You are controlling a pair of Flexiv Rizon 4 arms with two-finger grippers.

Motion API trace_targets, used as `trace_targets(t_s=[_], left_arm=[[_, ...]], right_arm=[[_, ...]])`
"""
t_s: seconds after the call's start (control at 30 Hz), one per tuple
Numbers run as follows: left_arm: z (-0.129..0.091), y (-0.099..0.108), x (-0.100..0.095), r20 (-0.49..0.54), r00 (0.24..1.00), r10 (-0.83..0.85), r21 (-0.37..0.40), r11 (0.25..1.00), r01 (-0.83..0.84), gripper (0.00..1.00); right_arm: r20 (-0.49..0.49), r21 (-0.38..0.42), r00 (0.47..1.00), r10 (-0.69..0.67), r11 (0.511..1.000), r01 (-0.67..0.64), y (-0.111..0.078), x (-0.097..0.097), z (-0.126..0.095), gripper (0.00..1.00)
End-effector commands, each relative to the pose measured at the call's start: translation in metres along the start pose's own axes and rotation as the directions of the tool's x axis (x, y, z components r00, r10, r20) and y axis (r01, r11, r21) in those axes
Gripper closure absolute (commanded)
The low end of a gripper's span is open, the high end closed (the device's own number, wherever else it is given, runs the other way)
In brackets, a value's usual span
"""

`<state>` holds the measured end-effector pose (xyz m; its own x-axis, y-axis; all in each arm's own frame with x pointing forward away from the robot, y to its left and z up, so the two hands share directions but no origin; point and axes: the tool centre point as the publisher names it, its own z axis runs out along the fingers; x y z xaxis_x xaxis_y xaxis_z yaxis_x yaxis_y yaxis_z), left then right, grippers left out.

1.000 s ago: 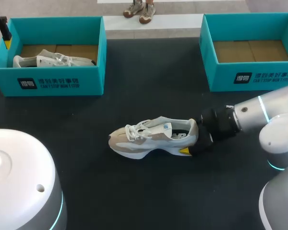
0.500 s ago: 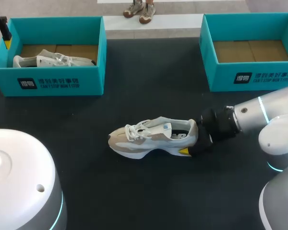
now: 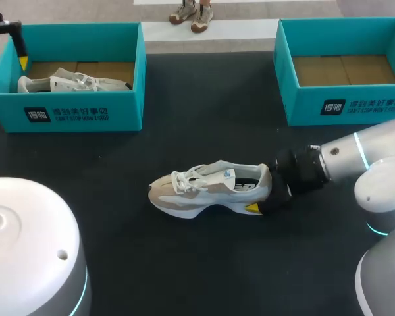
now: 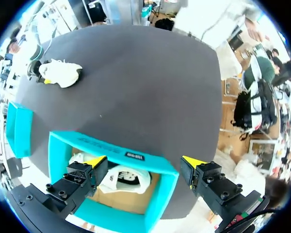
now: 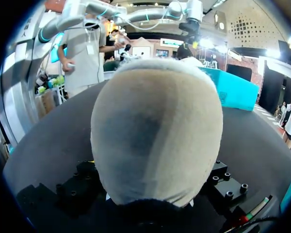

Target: Take the shoe out of the shoebox, open the shoe tongue, remove and reinsert the insole, then place the shoe into the shoebox

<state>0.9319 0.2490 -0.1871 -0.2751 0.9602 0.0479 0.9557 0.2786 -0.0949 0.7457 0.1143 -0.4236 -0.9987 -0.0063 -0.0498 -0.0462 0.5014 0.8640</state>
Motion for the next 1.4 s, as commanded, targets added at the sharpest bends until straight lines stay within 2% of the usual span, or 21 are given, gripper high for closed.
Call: trace_targets(t_s=[0.03, 0.07, 0.1, 0.13, 0.57, 0.67, 0.7, 0.73, 0.77, 0.8, 0.83, 0.87, 0.93, 0.97, 1.0, 1.03, 1.07, 1.1, 1.13, 1.17, 1.4], left_arm=[[-0.002, -0.044, -0.017, -0.054, 0.982, -0.184, -0.119, 0.977, 0.176, 0.0], [-0.004, -0.045, -0.022, -0.039, 0.943, -0.33, -0.08, 0.942, 0.327, 0.0], [-0.006, -0.047, -0.025, -0.067, 0.883, -0.465, -0.102, 0.883, 0.457, 0.0], [-0.007, -0.05, -0.028, -0.112, 0.792, -0.6, -0.122, 0.8, 0.588, 0.0], [-0.007, -0.05, -0.028, -0.112, 0.792, -0.6, -0.122, 0.8, 0.588, 0.0], [-0.007, -0.074, -0.041, -0.088, 0.64, -0.763, -0.135, 0.646, 0.752, 0.0], [-0.005, -0.081, -0.05, -0.096, 0.533, -0.841, -0.141, 0.541, 0.829, 0.0], [-0.005, -0.088, -0.055, -0.088, 0.462, -0.882, -0.092, 0.469, 0.878, 0.0], [-0.004, -0.096, -0.064, -0.078, 0.358, -0.93, -0.12, 0.365, 0.923, 0.0], [-0.003, -0.104, -0.07, -0.063, 0.301, -0.952, -0.101, 0.306, 0.947, 0.0], [-0.004, -0.109, -0.076, -0.034, 0.211, -0.977, -0.103, 0.213, 0.972, 0.0], [-0.004, -0.116, -0.082, -0.058, 0.156, -0.986, -0.07, 0.16, 0.985, 0.0], [-0.007, -0.128, -0.094, -0.038, 0.048, -0.998, -0.035, 0.05, 0.998, 0.0], [-0.01, -0.136, -0.1, -0.039, 0.03, -0.999, -0.008, 0.031, 1.0, 0.0], [-0.012, -0.143, -0.105, -0.009, -0.043, -0.999, -0.007, -0.043, 0.999, 0.0], [-0.014, -0.151, -0.111, -0.025, -0.035, -0.999, 0.018, -0.035, 0.999, 0.0], [-0.016, -0.158, -0.114, -0.021, -0.109, -0.994, 0.033, -0.109, 0.993, 0.0], [-0.017, -0.165, -0.12, -0.044, -0.107, -0.993, 0.032, -0.108, 0.994, 0.0], [-0.017, -0.172, -0.124, -0.049, -0.165, -0.985, 0.033, -0.167, 0.985, 0.0], [-0.017, -0.179, -0.13, -0.059, -0.195, -0.979, 0.003, -0.195, 0.981, 0.0], [-0.017, -0.179, -0.13, -0.059, -0.195, -0.979, 0.003, -0.195, 0.981, 0.0]], right_arm=[[0.002, 0.001, 1.0, 0.0, 1.0, 0.0, -0.001, 0.002, 0.006, 1.0], [0.002, 0.001, 1.0, 0.0, 1.0, 0.0, -0.001, 0.002, 0.006, 1.0], [0.002, 0.001, 1.0, 0.0, 1.0, 0.0, -0.001, 0.002, 0.006, 1.0], [0.002, 0.001, 1.0, 0.0, 1.0, 0.0, -0.001, 0.002, 0.006, 1.0], [0.002, 0.001, 1.0, 0.0, 1.0, 0.0, -0.001, 0.002, 0.006, 1.0], [0.002, 0.001, 1.0, 0.0, 1.0, 0.0, -0.001, 0.002, 0.006, 1.0], [0.002, 0.001, 1.0, 0.0, 1.0, 0.0, -0.001, 0.002, 0.006, 1.0], [0.002, 0.001, 1.0, 0.0, 1.0, 0.0, -0.001, 0.002, 0.006, 1.0], [0.002, 0.001, 1.0, 0.0, 1.0, 0.0, -0.001, 0.002, 0.006, 1.0], [0.002, 0.001, 1.0, 0.0, 1.0, 0.0, -0.001, 0.002, 0.006, 1.0], [0.002, 0.001, 1.0, 0.0, 1.0, 0.0, -0.001, 0.002, 0.006, 1.0], [0.002, 0.001, 1.0, 0.0, 1.0, 0.0, -0.001, 0.002, 0.006, 1.0], [0.002, 0.001, 1.0, 0.0, 1.0, 0.0, -0.001, 0.002, 0.006, 1.0], [0.002, 0.001, 1.0, 0.0, 1.0, 0.0, -0.001, 0.002, 0.006, 1.0], [0.002, 0.001, 1.0, 0.0, 1.0, 0.0, -0.001, 0.002, 0.006, 1.0], [0.002, 0.001, 1.0, 0.0, 1.0, 0.0, -0.001, 0.002, 0.006, 1.0], [0.002, 0.001, 1.0, 0.0, 1.0, 0.0, -0.001, 0.002, 0.006, 1.0], [0.002, 0.001, 1.0, 0.0, 1.0, 0.0, -0.001, 0.002, 0.006, 1.0], [0.002, 0.001, 1.0, 0.0, 1.0, 0.0, -0.001, 0.002, 0.006, 1.0], [0.002, 0.001, 1.0, 0.0, 1.0, 0.0, -0.001, 0.002, 0.006, 1.0], [0.002, 0.001, 1.0, 0.0, 1.0, 0.0, -0.001, 0.002, 0.006, 1.0]])
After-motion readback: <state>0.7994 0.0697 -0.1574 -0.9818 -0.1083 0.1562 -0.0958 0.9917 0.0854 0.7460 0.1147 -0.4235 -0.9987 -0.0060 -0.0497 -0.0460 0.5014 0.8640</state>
